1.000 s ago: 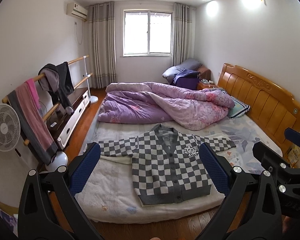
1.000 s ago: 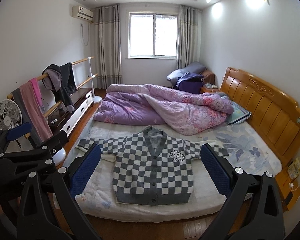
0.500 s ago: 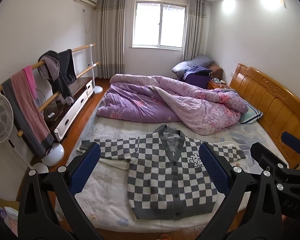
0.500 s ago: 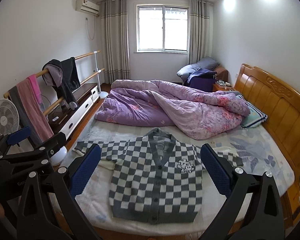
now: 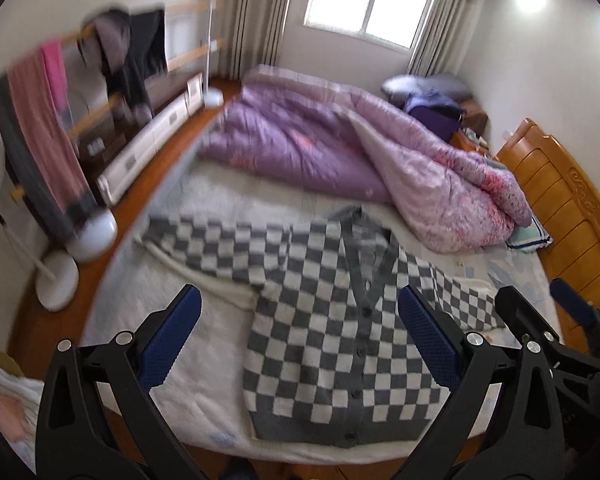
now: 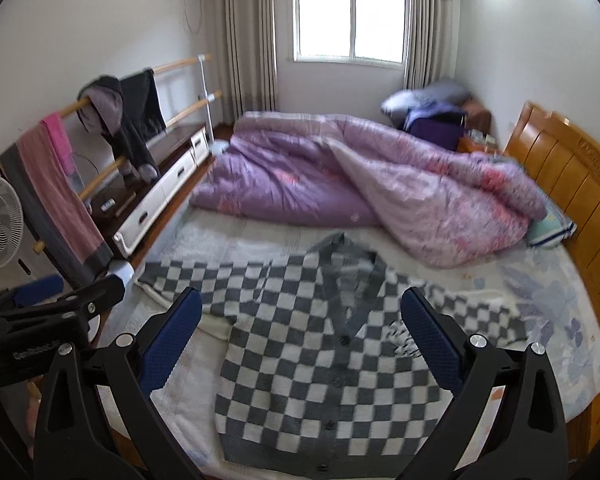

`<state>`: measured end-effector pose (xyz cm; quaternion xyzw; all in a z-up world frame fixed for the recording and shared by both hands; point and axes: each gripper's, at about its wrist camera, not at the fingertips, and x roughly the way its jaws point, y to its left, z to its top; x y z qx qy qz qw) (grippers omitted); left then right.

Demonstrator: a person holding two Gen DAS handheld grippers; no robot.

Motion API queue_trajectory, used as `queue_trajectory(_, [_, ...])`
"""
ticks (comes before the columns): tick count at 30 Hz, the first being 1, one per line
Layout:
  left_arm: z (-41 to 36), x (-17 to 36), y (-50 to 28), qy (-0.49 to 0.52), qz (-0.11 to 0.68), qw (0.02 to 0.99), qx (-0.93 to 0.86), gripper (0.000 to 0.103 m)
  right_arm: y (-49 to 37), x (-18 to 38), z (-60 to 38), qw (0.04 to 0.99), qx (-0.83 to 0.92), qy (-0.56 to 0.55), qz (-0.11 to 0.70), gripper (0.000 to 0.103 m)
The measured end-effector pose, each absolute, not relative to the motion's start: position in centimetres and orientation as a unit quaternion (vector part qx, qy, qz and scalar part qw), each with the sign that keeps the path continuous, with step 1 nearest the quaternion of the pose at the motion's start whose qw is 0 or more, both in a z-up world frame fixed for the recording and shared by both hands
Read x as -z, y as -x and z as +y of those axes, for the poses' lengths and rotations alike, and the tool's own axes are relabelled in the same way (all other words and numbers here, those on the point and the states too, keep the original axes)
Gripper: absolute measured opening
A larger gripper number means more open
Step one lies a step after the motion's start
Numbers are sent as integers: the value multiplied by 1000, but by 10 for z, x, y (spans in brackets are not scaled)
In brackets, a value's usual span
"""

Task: Fold large clothes
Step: 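Lower the left tool to the cardigan sleeve cuff and close on it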

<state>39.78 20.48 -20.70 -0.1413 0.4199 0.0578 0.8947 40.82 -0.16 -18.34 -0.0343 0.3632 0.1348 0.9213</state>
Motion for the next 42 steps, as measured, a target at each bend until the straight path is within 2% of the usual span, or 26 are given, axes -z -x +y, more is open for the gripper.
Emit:
queue_trajectory(7, [313, 309, -475, 197, 482, 852, -57, 98, -471, 251, 60, 907, -80, 36, 412, 96])
queue_trajectory(17, [498, 456, -535, 294, 476, 812, -167, 98, -554, 349, 112, 879, -84, 39, 467, 95])
queue_trajectory(19, [523, 477, -542, 309, 466, 808, -186, 98, -572, 377, 119, 872, -95, 33, 479, 79])
queue_trajectory(22, [566, 523, -562, 336, 456, 797, -211, 97, -594, 413, 131, 856, -108, 27, 505, 68])
queue_trajectory(24, [585, 551, -571, 365, 449, 788, -211, 94, -609, 440, 136, 843, -117, 14, 524, 59])
queue_trajectory(26, [602, 580, -582, 385, 450, 778, -211, 79, -619, 462, 142, 832, -126, 9, 540, 52])
queue_trajectory(27, [608, 592, -587, 390, 454, 772, -212, 79, -623, 470, 144, 829, -130, 7, 544, 48])
queue_trajectory(35, [644, 649, -598, 419, 442, 760, -227, 69, -644, 527, 166, 804, -166, -2, 571, 44])
queue_trajectory(36, [645, 651, -600, 414, 443, 763, -226, 66, -645, 531, 169, 803, -170, -2, 571, 42])
queue_trajectory(37, [646, 653, -601, 411, 436, 770, -219, 60, -647, 535, 172, 803, -172, -3, 571, 40])
queue_trajectory(39, [647, 659, -606, 405, 443, 770, -215, 59, -653, 546, 176, 798, -176, -7, 576, 40])
queue_trajectory(41, [648, 662, -608, 396, 443, 775, -217, 49, -658, 554, 178, 797, -175, -9, 578, 39])
queue_trajectory(42, [649, 664, -609, 398, 441, 775, -216, 49, -660, 557, 179, 796, -175, -11, 580, 38])
